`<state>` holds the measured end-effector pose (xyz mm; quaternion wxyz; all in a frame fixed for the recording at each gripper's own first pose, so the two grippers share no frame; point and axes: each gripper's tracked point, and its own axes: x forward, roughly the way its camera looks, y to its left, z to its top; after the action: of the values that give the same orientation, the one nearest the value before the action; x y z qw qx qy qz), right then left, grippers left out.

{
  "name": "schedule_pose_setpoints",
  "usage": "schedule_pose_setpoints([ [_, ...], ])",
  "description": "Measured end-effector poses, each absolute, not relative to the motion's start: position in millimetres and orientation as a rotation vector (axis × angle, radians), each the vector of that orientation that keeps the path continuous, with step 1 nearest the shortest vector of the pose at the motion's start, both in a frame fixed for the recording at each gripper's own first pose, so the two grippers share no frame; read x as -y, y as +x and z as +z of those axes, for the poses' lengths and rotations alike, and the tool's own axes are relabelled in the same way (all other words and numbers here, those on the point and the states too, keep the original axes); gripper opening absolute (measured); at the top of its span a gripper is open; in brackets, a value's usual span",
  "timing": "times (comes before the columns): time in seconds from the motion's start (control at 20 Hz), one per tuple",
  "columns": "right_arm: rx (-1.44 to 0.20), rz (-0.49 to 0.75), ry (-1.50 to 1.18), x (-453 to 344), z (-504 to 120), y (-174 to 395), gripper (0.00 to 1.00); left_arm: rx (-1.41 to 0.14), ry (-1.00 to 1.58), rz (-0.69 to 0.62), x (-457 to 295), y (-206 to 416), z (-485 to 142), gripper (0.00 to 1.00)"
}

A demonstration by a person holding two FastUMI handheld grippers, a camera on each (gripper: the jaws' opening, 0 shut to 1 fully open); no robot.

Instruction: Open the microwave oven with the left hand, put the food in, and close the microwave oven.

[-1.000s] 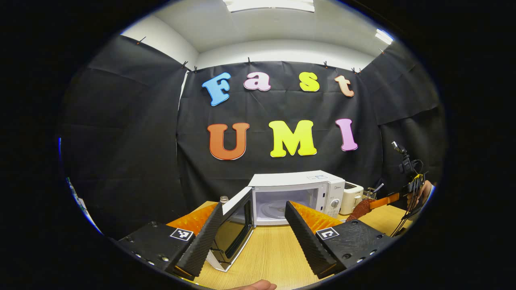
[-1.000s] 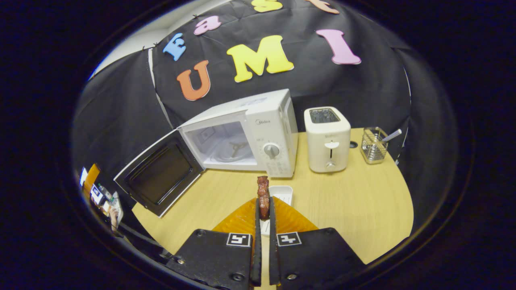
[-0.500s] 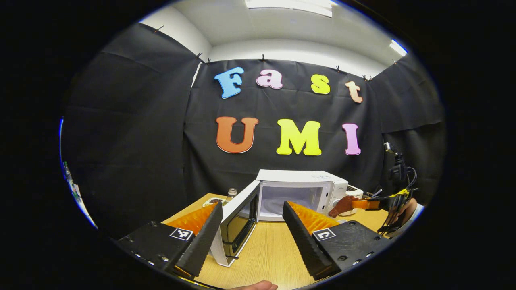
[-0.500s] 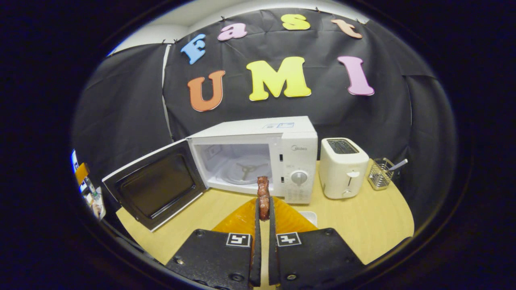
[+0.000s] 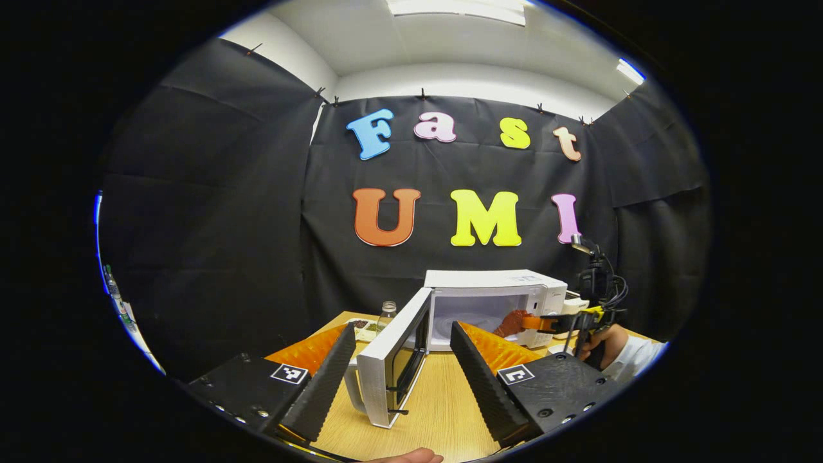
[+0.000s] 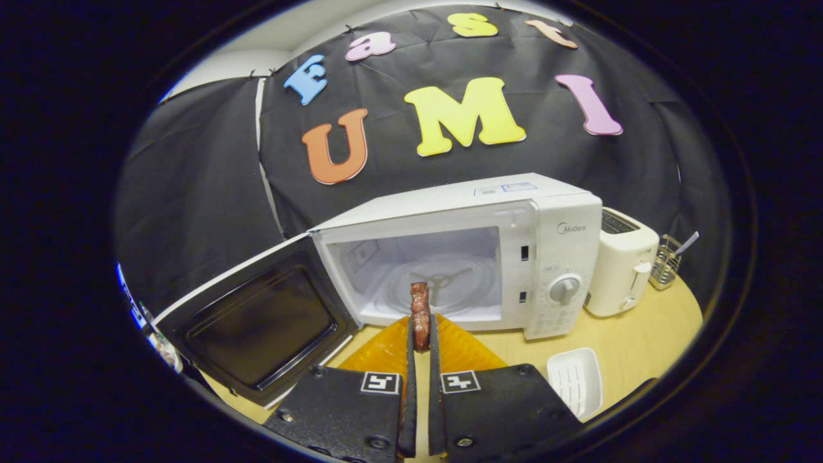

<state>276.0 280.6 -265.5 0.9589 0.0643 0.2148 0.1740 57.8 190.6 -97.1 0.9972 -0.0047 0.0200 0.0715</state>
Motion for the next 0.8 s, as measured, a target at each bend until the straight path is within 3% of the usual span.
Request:
schedule_pose_setpoints([
  [0.35, -0.456, 0.298, 0.421, -334, -295, 367, 0.10, -0.066, -0.002, 0.174, -211, 63, -102, 0.91],
  [0.8, -0.409, 0.048, 0.832, -330, -334, 446, 0.12, -0.053, -0.018, 0.221, -242, 57, -95, 0.91],
])
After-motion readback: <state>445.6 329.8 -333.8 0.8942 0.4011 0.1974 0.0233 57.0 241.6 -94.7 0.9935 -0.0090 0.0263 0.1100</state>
